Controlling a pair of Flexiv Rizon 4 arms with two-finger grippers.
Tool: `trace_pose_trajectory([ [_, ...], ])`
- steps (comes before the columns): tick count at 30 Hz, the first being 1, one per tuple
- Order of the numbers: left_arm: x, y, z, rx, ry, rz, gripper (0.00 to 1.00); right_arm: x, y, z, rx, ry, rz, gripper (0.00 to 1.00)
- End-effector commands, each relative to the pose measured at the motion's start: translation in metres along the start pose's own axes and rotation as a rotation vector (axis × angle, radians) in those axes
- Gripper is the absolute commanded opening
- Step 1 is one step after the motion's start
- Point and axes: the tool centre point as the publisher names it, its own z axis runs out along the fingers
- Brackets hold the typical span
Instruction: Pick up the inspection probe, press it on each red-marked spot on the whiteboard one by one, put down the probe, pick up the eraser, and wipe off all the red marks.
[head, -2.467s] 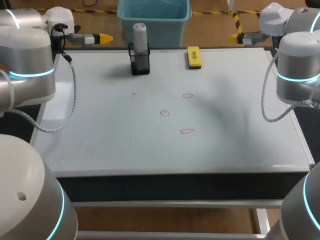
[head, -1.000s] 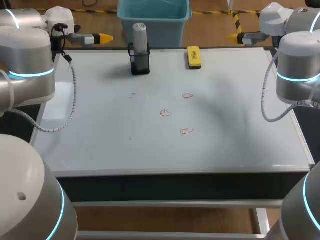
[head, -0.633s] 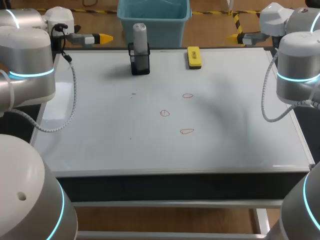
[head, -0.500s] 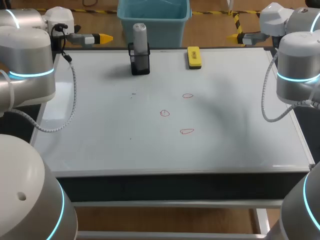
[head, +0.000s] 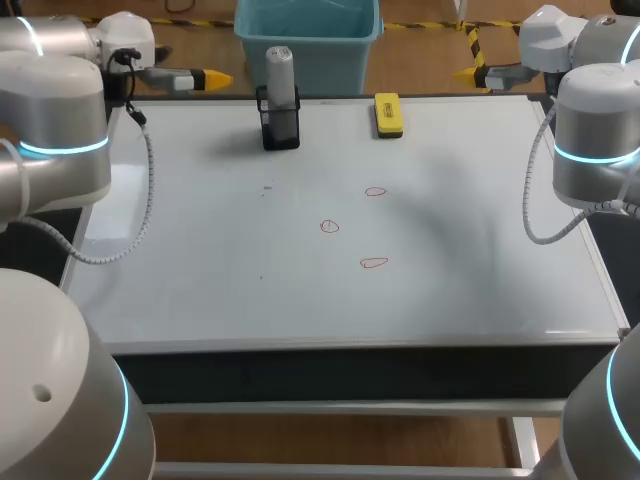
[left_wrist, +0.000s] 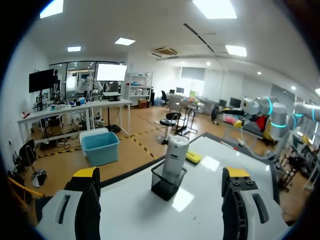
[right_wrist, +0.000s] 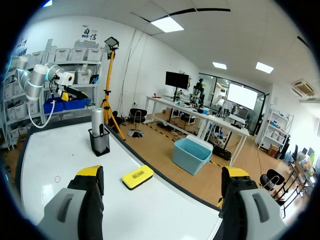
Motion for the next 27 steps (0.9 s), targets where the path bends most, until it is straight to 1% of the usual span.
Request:
trace_pose_trajectory([
  [1,-0.007,0.003,0.009,0.047,0.045,0.018,1.0,0.0,0.0,0.0,0.002,0.0,0.0,1.0],
  [9,0.001,0.006,0.028,0.109,0.179,0.071,1.0,0.0,0.0,0.0,0.002,0.0,0.0,1.0],
  [13,0.009,0.009,0.039,0.14,0.251,0.091,1.0,0.0,0.0,0.0,0.002,0.0,0.0,1.0],
  [16,0.015,0.011,0.047,0.148,0.288,0.098,1.0,0.0,0.0,0.0,0.002,0.0,0.0,1.0],
  [22,0.021,0.019,0.064,0.179,0.327,0.097,1.0,0.0,0.0,0.0,0.002,0.0,0.0,1.0],
  [27,0.026,0.021,0.078,0.191,0.333,0.098,1.0,0.0,0.0,0.0,0.002,0.0,0.0,1.0],
])
